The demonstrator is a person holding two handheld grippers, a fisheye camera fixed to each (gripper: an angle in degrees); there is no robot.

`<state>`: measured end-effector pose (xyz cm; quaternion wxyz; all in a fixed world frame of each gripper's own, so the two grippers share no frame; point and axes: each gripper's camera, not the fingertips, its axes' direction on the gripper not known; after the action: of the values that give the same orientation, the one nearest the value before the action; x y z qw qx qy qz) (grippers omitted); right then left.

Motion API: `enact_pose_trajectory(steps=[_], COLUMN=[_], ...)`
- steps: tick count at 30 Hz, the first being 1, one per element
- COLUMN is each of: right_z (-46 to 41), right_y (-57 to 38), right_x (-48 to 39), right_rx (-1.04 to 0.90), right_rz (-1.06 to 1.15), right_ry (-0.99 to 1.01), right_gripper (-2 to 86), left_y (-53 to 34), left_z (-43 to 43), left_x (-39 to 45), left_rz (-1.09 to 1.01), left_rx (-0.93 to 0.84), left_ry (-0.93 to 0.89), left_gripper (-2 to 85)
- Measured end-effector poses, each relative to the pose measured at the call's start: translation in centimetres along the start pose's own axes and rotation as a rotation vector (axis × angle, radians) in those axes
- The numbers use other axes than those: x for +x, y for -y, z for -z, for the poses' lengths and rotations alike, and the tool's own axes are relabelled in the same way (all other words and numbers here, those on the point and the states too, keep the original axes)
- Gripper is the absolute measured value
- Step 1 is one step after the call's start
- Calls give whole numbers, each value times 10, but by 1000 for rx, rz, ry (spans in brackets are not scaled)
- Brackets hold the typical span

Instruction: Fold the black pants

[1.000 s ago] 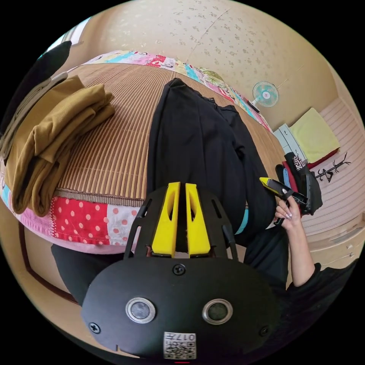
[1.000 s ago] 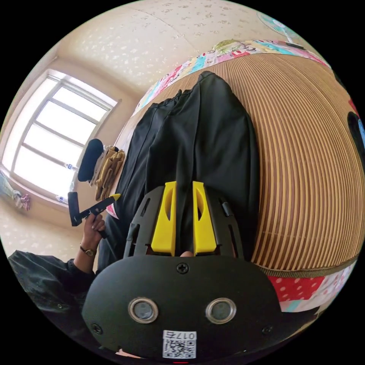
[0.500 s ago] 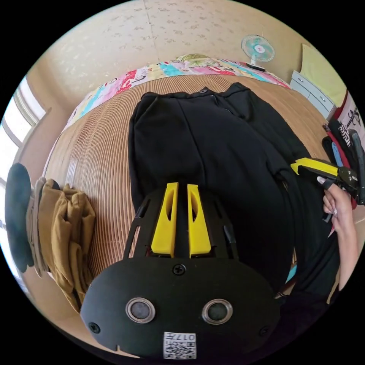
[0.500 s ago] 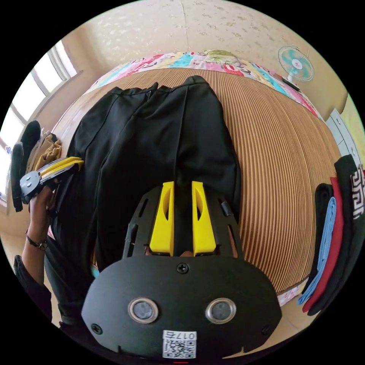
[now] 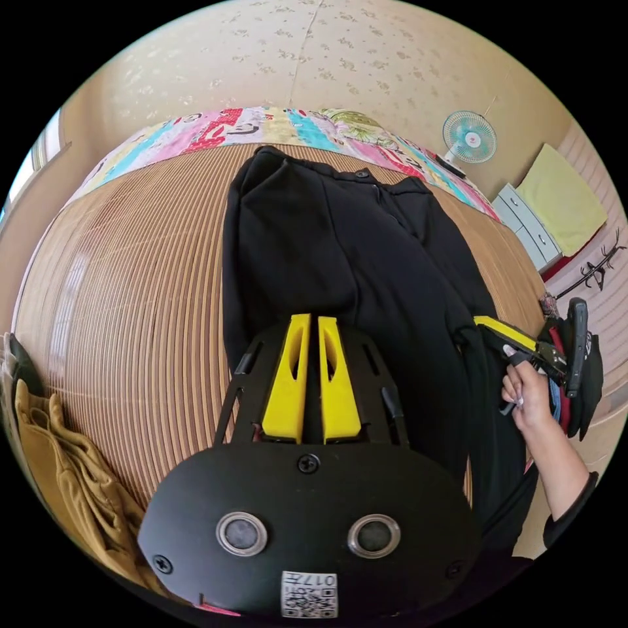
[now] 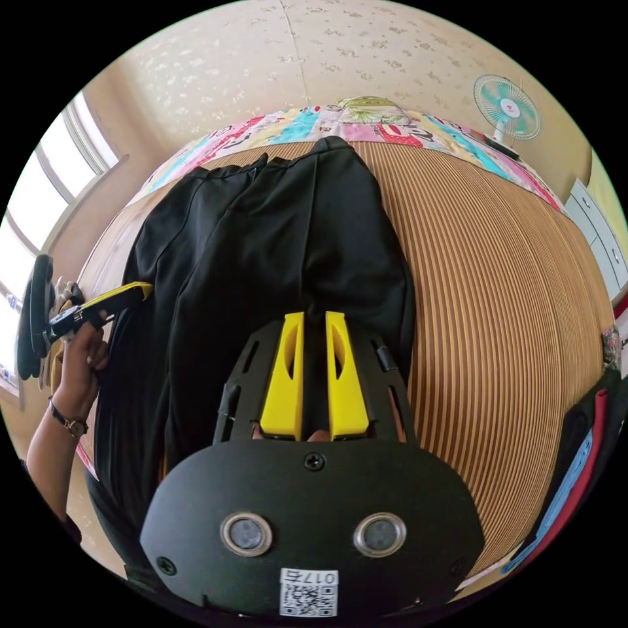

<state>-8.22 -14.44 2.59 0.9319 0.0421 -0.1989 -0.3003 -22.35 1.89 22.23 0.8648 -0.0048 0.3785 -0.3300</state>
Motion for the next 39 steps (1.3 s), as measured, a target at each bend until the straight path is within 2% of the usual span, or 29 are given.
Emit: enact_pose_trajectory(steps=[4, 8, 11, 13, 16, 21, 23, 25, 27, 29, 31, 33, 35, 37, 38, 39], right_z=[-17, -29, -38, -45, -53, -60, -61, -57, -35, 4, 46, 73, 89, 84, 75, 70], right_y=[21, 38, 50, 58, 64, 63, 62, 56, 35, -13, -100, -173, -237, -303, -315, -341], right_x=[-3, 1, 14, 19, 27, 23, 5, -29, -39, -43, -53, -65, -77, -83, -82, -77], right_rx=[6, 8, 10, 18, 26, 26, 7, -92, -117, -60, -47, -45, -47, -66, -71, 71], right_rz=[21, 31, 8, 5, -7, -3, 45, 202, 204, 222, 332, 390, 380, 326, 310, 286], right_ry=[-35, -29, 25, 45, 80, 66, -14, -185, -208, -70, 149, 219, 182, 39, 0, 22], right_gripper=[62, 60, 58, 57, 56, 54, 50, 43, 33, 22, 11, 7, 5, 4, 4, 4], left_y=[33, 59, 67, 65, 59, 62, 62, 63, 64, 65, 66, 68, 69, 70, 69, 67], left_z=[-15, -25, -34, -45, -54, -49, -50, -49, -49, -50, -49, -46, -42, -44, -45, -48], left_x=[0, -29, -66, -105, -125, -103, -98, -87, -78, -71, -55, -30, 4, 55, 66, 86], left_rz=[-38, 0, 80, 173, 216, 164, 159, 140, 131, 128, 110, 68, 13, -69, -87, -115], left_rx=[9, 4, 12, 14, 30, 43, 46, 52, 51, 50, 52, 57, 66, 72, 76, 90], left_ry=[62, -34, -194, -394, -520, -410, -403, -367, -344, -336, -295, -197, -57, 159, 207, 289], left_gripper=[19, 13, 4, -1, -7, -9, -9, -9, -9, -9, -9, -9, -9, -8, -8, -8])
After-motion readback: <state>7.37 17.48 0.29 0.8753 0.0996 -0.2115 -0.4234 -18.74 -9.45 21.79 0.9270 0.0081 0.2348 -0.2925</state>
